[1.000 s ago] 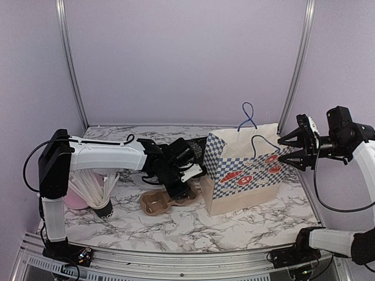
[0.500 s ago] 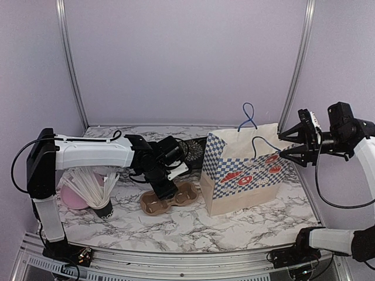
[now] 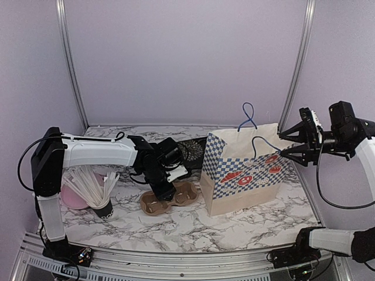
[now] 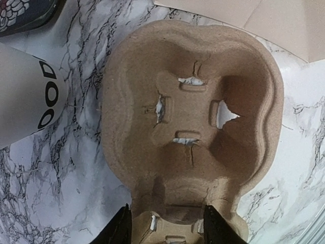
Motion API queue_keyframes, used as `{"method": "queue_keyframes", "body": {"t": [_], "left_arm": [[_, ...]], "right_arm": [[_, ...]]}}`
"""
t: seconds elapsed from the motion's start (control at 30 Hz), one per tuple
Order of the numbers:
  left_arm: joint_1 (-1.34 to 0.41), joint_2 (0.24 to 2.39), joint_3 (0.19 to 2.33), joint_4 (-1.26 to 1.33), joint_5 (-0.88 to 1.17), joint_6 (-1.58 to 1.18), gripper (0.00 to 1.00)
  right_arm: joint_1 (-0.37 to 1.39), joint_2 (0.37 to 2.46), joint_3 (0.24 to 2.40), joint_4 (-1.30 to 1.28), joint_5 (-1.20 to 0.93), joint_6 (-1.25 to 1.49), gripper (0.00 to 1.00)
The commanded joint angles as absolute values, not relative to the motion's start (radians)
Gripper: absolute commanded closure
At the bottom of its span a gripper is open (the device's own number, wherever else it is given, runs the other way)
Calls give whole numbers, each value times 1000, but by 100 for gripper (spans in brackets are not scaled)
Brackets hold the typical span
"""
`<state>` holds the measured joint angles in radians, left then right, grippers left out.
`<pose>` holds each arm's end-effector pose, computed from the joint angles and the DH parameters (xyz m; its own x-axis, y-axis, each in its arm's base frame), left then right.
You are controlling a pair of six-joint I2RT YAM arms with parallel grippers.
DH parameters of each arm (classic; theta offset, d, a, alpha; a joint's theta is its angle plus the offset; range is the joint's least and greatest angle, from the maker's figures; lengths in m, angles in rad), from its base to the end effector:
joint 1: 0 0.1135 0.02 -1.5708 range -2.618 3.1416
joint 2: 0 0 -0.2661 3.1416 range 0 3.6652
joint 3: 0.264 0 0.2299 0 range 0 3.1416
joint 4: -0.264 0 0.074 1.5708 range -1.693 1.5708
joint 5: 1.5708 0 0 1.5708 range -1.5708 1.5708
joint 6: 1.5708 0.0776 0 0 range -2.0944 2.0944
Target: Pack the takeout coffee
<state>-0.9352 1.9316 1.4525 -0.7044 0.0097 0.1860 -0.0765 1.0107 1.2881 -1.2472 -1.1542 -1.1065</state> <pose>0.2344 -0.3190 0.1730 -0.3910 0.8415 -0.3728 0.8946 0.4427 0.0610 0.1403 0.0604 0.3705 0.0651 -0.3679 -0.9276 -0.9523 0.2547 -0.1679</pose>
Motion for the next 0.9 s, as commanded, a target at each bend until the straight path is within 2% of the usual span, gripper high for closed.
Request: {"method": "queue_keyframes", "body": {"t": [0.0, 0.17, 0.6, 0.87], "left_arm": [[-936, 1948, 1445, -721, 82, 207, 52], [-937, 1966, 1448, -721, 81, 211, 54], [-939, 1972, 1451, -733, 70, 213, 69], [-944, 1916, 1445, -749, 78, 212, 73]], "right_arm": [[-66, 1020, 1345, -1268, -1183, -1093, 38], [-61, 1025, 1369, -1287, -1192, -1093, 38], [-54, 1045, 1487, -1323, -1233, -1073, 38], [-52, 1094, 1561, -1137, -1125, -892, 39]]}}
